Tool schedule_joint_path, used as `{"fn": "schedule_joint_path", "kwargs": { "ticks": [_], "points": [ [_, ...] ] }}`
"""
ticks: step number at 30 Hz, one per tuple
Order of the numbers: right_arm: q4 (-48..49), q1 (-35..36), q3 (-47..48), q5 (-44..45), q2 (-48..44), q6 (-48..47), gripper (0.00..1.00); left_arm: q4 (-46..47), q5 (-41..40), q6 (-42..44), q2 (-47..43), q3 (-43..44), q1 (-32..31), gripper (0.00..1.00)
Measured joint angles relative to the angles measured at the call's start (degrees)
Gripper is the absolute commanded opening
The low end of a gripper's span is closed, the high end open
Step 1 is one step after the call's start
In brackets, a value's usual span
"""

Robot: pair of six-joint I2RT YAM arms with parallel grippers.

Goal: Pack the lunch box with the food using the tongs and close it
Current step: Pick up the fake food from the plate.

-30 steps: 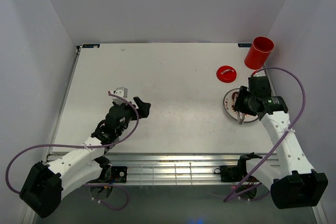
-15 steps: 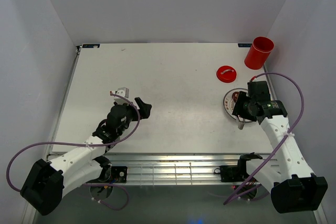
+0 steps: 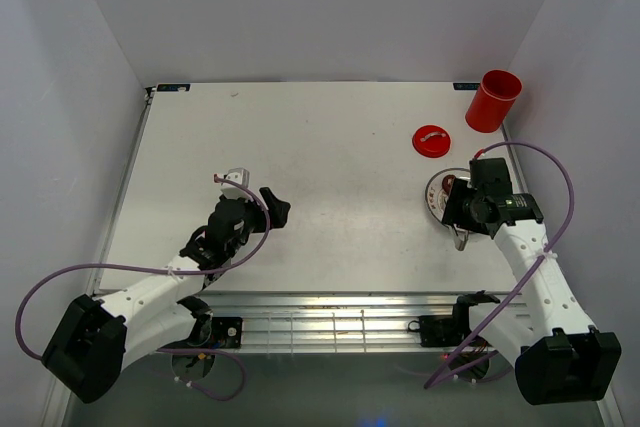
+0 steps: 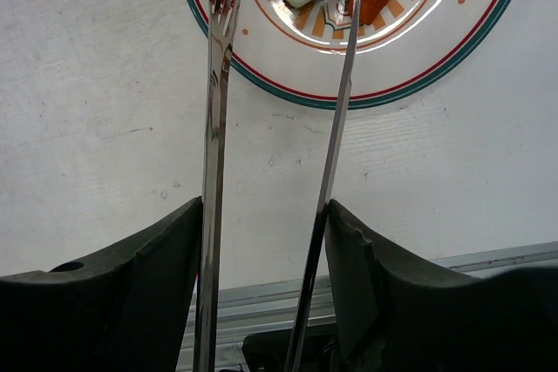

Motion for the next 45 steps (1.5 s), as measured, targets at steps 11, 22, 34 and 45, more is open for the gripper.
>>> {"fn": "schedule_joint_path", "kwargs": {
  "ticks": [11,22,34,45],
  "points": [
    [4.1,-0.6,-3.1,-1.5,1.7,-0.7,0.61,0.0,0.0,-0.2,-0.6,0.0,0.0,0.95],
    [5.4,-1.3,-3.1,-2.1,2.7,-1.2,0.59,0.0,0.0,-0.2,-1.8,0.0,0.0,0.95],
    [5.5,-1.8,-3.1,-3.2,2.7,-1.6,0.50,0.0,0.0,-0.2,-2.1,0.0,0.0,0.95],
    [5.4,-2.0,-3.1,-3.8,1.4,-1.6,0.47,0.0,0.0,-0.5,-2.6,0.0,0.0,0.95]
  ]
}}
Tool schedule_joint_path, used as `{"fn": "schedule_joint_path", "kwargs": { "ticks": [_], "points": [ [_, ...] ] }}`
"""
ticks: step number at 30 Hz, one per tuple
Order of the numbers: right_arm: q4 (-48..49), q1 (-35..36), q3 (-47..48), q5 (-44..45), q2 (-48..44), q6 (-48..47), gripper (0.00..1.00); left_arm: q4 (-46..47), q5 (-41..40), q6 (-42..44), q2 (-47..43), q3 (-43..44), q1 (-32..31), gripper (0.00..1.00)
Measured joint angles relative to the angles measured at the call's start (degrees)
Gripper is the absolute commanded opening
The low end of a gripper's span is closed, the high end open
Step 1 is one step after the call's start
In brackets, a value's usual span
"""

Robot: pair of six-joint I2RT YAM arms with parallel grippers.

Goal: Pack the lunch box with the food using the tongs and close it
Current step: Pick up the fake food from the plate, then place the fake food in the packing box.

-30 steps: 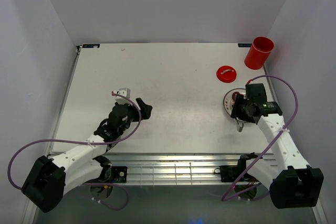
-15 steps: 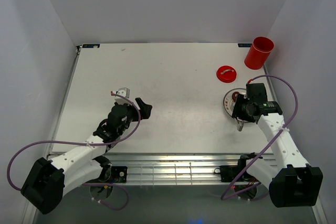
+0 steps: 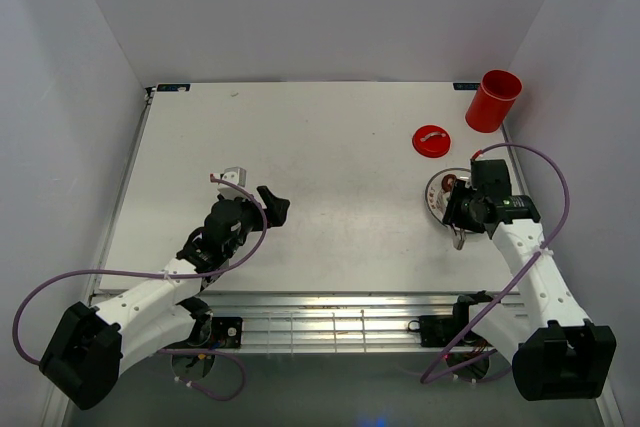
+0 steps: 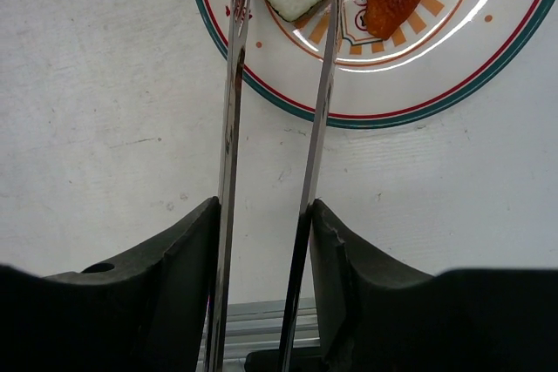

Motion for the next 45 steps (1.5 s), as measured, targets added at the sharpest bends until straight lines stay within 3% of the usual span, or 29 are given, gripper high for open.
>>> {"fn": "schedule_joint_path", "kwargs": {
  "ticks": [14,21,25,37,45],
  "points": [
    [-2.1,-0.1,2.4,1.6,-1.5,0.0,0.44,0.0,-0.2,-0.2,-0.2,0.0,0.0,0.95],
    [-4.3,-0.1,8.5,1.7,-1.8,0.2,0.42,0.0,-0.3,-0.1,-0.5,0.0,0.0,0.95],
    [-5.4,-0.2,16.1,2.6,1.3,0.7,0.42,0.0,-0.3,-0.1,-1.7,0.0,0.0,0.95],
    [-5.7,-2.6,55.8,8.9,28.1,3.3,0.41,0.0,0.2,-0.1,-2.8,0.0,0.0,0.95],
    [-3.2,-7.5,67.5,11.6,37.6,1.8,0.40,0.1,2.0,-0.2,-1.7,0.0,-0.3,0.95]
  ]
}}
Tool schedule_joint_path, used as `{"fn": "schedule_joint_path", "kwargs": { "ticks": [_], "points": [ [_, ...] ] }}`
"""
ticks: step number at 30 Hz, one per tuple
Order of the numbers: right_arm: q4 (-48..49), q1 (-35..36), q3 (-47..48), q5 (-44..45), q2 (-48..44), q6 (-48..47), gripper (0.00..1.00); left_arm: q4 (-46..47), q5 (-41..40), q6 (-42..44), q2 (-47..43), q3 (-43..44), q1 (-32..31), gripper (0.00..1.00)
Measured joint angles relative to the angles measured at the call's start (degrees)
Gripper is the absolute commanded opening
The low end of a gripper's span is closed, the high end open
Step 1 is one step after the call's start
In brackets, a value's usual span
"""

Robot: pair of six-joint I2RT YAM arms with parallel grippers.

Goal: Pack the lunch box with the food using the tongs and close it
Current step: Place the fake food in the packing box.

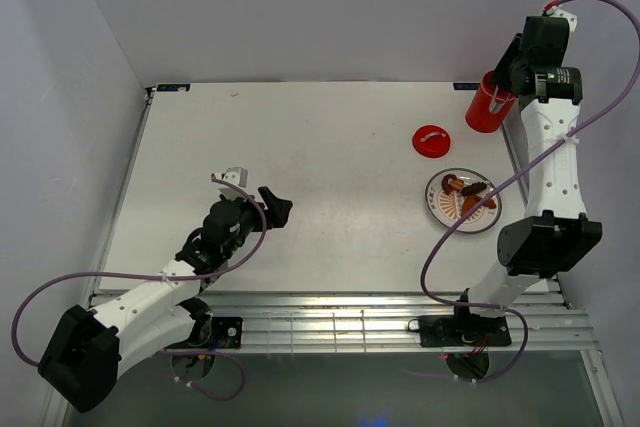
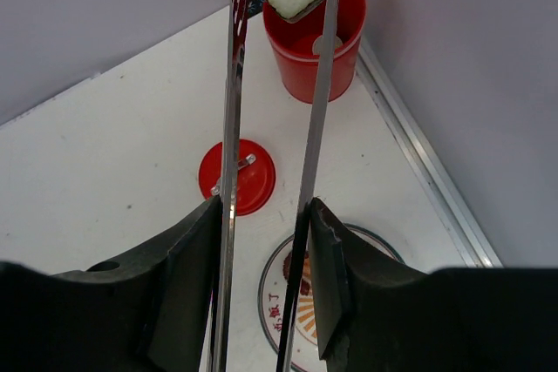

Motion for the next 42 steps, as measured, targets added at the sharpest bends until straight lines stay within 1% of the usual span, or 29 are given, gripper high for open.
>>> {"fn": "schedule_joint_path", "kwargs": {
  "ticks": [9,16,20,23,26,29,31,37,42],
  "points": [
    [4.1,-3.2,0.1,-0.7,6.4,-4.3,0.41,0.3,1.1,0.0,2.1,0.0,0.0,0.95],
    [6.2,-3.3,-0.1,-1.0,10.8,-4.6,0.41,0.4,1.3,0.0,2.2,0.0,0.0,0.95],
    [7.0,-3.3,-2.3,-1.4,12.4,-4.4,0.42,0.4,1.5,0.0,2.2,0.0,0.0,0.95],
    [7.0,-3.4,-3.6,-1.4,13.0,-4.2,0.43,0.4,1.6,0.1,2.2,0.0,0.0,0.95],
    [7.1,-3.6,-4.0,-1.8,13.5,-4.1,0.47,0.4,1.9,0.1,2.2,0.0,0.0,0.95],
    [7.5,-3.7,-4.2,-2.5,13.5,-3.9,0.55,0.4,2.2,0.1,2.2,0.0,0.0,0.95],
    [7.5,-3.7,-4.2,-2.8,13.5,-3.8,0.57,0.4,2.2,0.1,2.2,0.0,0.0,0.95],
    [8.0,-3.9,-4.2,-3.0,13.5,-3.8,0.57,0.4,2.2,0.0,2.2,0.0,0.0,0.95],
    [8.5,-3.9,-4.2,-3.8,13.5,-3.8,0.55,0.4,2.3,0.1,2.2,0.0,0.0,0.95]
  ]
}}
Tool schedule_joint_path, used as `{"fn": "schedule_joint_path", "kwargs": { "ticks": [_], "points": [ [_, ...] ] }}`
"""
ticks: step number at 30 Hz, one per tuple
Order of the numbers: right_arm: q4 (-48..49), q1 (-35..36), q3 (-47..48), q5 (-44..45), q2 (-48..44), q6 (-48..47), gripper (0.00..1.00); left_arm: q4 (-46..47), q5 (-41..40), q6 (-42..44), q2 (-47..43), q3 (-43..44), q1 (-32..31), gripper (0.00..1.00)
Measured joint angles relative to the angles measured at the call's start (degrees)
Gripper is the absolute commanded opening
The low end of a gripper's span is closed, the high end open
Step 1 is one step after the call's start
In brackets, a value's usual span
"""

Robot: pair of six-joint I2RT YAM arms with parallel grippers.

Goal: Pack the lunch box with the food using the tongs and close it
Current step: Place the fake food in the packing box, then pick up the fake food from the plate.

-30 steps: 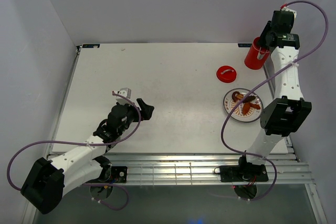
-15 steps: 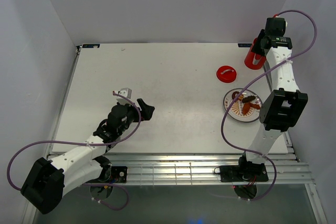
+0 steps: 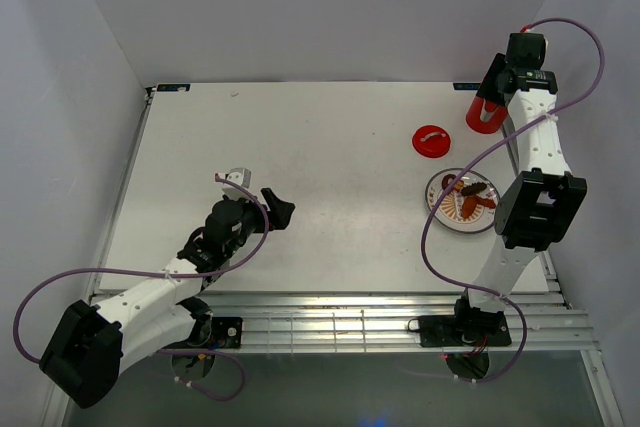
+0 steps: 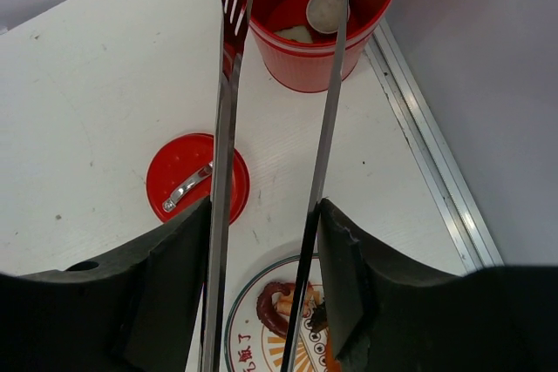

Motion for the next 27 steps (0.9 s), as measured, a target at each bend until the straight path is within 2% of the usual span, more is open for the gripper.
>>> {"fn": "schedule_joint_path", "kwargs": {
  "ticks": [8,12,27],
  "points": [
    [-1.2,0.0,2.6,-1.6,-0.5,-0.6,0.54,0.0,0.0,0.0,-0.1,0.0,0.0,0.95],
    [-1.4,0.0,-0.2,-3.7,-5.0,-0.5,0.54,0.0,-0.2,0.3,-0.1,0.0,0.0,0.95],
    [2.4,0.0,-44.2,-11.0,-44.9,-0.5,0.52,0.1,-1.0,1.0,2.3,0.0,0.0,0.96]
  ]
}}
